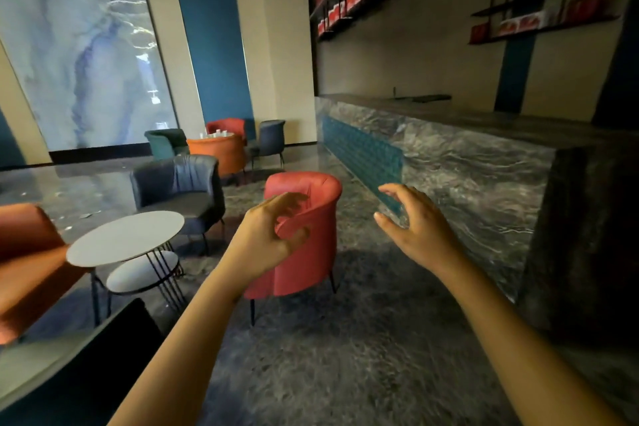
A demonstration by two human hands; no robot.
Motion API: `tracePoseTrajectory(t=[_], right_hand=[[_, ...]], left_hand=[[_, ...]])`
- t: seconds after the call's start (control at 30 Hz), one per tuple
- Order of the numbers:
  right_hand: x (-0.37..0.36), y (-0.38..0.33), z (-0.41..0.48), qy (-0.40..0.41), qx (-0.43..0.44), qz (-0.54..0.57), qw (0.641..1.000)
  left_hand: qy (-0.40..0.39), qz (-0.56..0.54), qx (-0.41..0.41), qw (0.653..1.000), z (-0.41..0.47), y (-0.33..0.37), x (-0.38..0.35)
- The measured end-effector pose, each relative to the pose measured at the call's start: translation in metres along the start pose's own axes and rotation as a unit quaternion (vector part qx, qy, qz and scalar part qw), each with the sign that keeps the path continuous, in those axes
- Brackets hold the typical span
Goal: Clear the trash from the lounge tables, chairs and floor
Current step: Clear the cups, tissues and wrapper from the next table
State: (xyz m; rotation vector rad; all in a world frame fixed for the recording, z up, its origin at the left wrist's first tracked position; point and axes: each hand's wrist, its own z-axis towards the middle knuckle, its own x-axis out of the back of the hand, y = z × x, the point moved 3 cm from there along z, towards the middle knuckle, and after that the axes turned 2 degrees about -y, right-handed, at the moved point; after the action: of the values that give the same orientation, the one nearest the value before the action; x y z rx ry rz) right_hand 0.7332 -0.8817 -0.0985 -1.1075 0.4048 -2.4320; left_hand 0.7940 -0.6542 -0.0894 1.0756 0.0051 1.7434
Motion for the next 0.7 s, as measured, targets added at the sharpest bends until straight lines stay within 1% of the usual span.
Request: tracePoseTrajectory(t=[0.23, 0.33, 0.53, 0.7], right_hand=[[-0.047, 0.089, 0.109, -0.022, -0.021, -0.086, 0.996], [-0.071, 0.138, 0.147, -0.034, -0.034, -0.095, 0.994], [-0.127, 0.260, 0.232, -0.060, -0.038, -0.119, 0.990], [-0.142, 0.367, 0.347, -0.063, -0.028, -0.143, 0.987]], left_hand=[[0.010, 0.009, -0.013, 1.000, 0.135, -0.090, -0.056], [-0.003, 0.011, -0.007, 1.000, 0.186, -0.129, -0.094], [-0.026, 0.000, -0.003, 1.000, 0.295, -0.200, -0.192], [-0.026, 0.005, -0.013, 1.000, 0.427, -0.238, -0.257]])
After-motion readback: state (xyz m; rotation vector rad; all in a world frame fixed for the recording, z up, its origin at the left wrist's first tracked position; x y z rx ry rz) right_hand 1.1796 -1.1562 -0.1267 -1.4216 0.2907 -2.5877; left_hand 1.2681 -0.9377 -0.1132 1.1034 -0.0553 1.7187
